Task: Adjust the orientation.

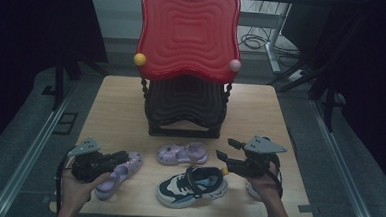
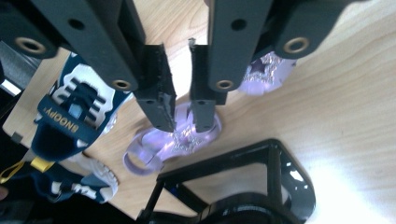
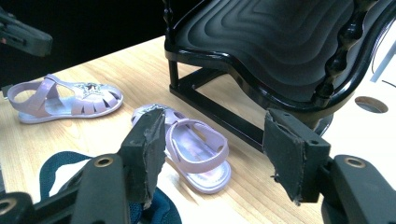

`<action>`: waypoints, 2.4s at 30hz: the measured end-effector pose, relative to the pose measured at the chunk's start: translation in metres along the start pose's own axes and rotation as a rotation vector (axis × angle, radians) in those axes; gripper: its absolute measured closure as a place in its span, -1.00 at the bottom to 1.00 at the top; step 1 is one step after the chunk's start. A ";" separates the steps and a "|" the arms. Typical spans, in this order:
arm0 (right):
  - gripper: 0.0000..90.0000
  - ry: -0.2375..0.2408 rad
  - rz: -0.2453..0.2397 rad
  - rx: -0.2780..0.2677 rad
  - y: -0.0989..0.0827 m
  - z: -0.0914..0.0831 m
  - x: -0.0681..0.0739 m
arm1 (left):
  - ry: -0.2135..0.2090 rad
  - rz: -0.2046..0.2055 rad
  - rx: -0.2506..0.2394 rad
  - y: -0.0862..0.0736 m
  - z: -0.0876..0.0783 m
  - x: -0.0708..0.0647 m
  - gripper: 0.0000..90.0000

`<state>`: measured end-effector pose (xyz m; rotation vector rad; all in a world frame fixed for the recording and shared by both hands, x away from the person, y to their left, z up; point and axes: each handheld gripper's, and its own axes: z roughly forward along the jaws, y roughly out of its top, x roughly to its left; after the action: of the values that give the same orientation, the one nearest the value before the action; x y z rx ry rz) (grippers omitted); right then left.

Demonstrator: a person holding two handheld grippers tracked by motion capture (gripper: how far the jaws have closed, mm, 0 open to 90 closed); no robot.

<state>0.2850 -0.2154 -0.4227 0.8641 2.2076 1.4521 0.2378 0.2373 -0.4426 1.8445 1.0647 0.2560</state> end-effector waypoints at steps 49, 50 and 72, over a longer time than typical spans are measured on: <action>-0.12 0.001 -0.010 0.090 -0.010 0.019 0.006 | 0.065 0.019 0.232 -0.059 -0.004 0.006 0.28; -0.11 0.009 -0.009 0.093 -0.010 0.020 0.006 | 0.065 0.020 0.231 -0.058 -0.004 0.006 0.28; 0.82 0.311 -0.149 0.430 0.051 0.091 0.012 | 0.061 0.011 0.200 -0.054 -0.006 0.009 0.04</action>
<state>0.3455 -0.1297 -0.4128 0.6054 2.8147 1.1197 0.2097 0.2563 -0.4860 2.0324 1.1569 0.2204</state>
